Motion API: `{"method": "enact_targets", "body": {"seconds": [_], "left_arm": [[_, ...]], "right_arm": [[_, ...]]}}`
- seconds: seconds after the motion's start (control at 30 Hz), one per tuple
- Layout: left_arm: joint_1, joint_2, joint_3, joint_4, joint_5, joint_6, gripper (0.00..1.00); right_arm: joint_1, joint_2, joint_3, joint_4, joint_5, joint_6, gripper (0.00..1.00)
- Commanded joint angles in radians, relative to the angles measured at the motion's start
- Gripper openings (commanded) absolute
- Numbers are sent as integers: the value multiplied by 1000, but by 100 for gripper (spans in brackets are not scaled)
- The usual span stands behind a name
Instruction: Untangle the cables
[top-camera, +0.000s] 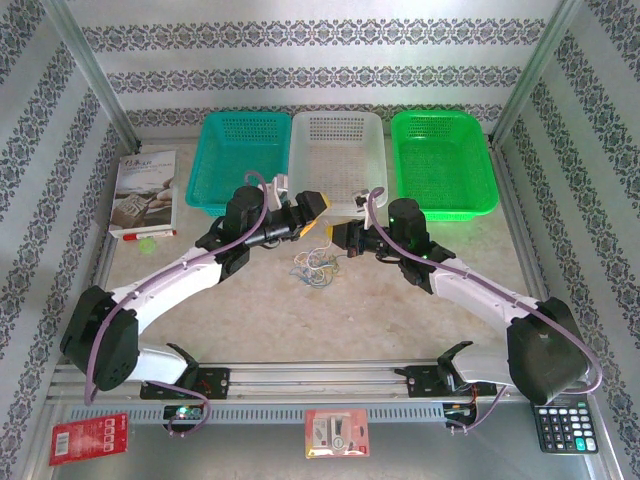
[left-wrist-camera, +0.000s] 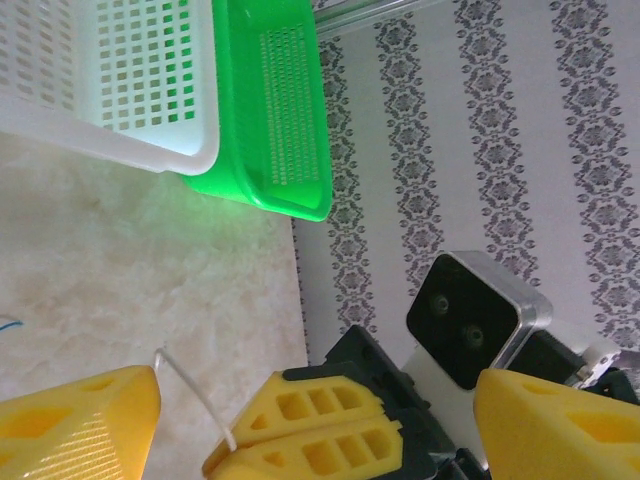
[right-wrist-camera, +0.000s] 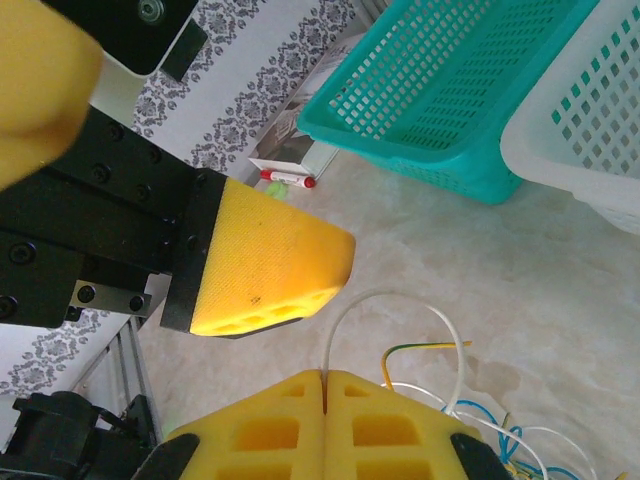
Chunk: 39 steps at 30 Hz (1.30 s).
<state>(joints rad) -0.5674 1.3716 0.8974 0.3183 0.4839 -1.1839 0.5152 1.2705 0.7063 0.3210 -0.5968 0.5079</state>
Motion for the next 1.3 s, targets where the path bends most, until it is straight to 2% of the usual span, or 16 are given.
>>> {"method": "enact_targets", "body": {"seconds": [0.0, 0.5, 1.27], "left_arm": [[0, 14, -7, 101, 24, -59, 82], [-14, 76, -42, 189, 32, -94, 81], [-23, 120, -92, 290, 26, -100, 30]], "right_arm": [[12, 6, 15, 33, -21, -26, 0], [20, -3, 12, 35, -8, -25, 0], [27, -23, -11, 38, 5, -27, 0]]}}
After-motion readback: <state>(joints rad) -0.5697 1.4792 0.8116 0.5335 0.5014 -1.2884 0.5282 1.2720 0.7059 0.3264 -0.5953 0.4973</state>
